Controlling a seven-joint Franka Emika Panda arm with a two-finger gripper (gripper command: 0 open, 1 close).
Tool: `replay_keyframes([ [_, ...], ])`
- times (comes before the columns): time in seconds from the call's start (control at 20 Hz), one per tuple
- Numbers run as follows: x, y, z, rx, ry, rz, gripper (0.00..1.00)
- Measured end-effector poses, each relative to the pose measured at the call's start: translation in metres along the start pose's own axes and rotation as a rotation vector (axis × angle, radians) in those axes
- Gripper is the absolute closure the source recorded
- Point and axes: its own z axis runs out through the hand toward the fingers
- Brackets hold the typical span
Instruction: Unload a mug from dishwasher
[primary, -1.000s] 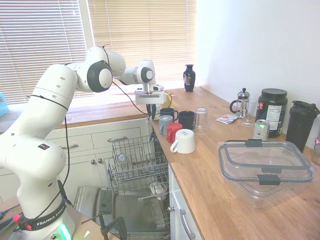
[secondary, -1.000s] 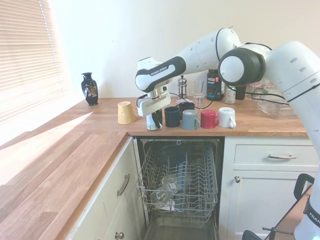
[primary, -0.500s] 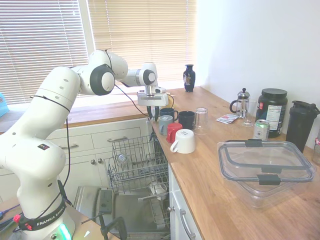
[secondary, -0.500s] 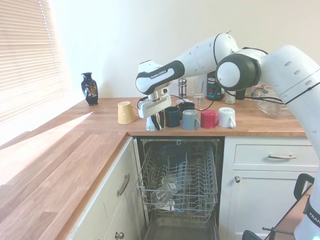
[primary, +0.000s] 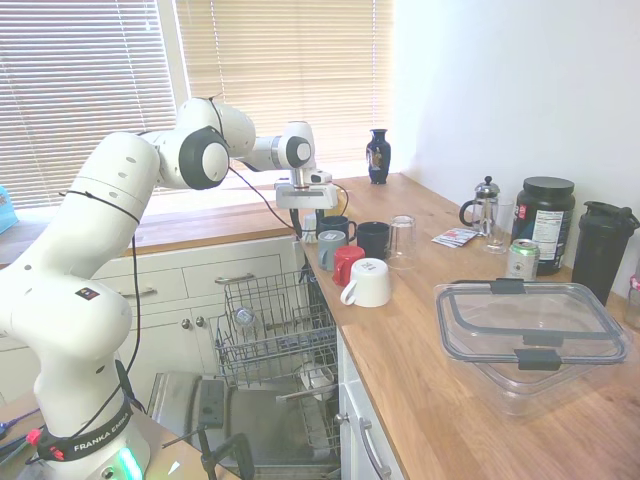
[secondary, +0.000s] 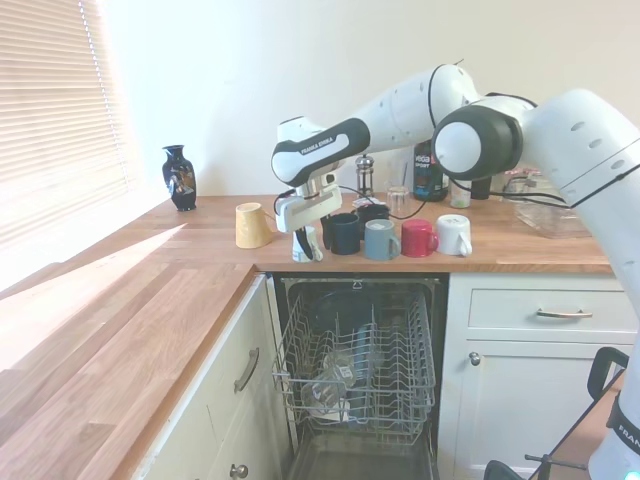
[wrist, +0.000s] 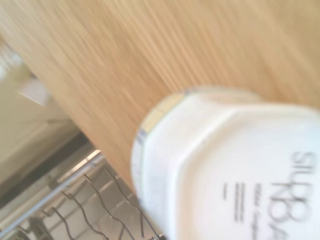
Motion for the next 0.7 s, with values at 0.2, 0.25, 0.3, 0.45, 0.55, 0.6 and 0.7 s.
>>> replay_keyframes([
  [0.2, -0.020, 0.001, -0.043, 0.043, 0.053, 0.010, 0.00],
  [0.25, -0.027, 0.002, -0.055, 0.050, 0.071, 0.013, 0.00],
  [0.3, -0.035, 0.005, -0.067, 0.056, 0.090, 0.018, 0.00],
  [0.45, -0.062, 0.013, -0.093, 0.064, 0.126, 0.033, 0.00],
  [0.55, -0.079, 0.021, -0.096, 0.065, 0.130, 0.043, 0.00],
  [0.6, -0.086, 0.025, -0.094, 0.065, 0.130, 0.048, 0.00],
  [0.7, -0.099, 0.034, -0.083, 0.063, 0.123, 0.065, 0.00],
])
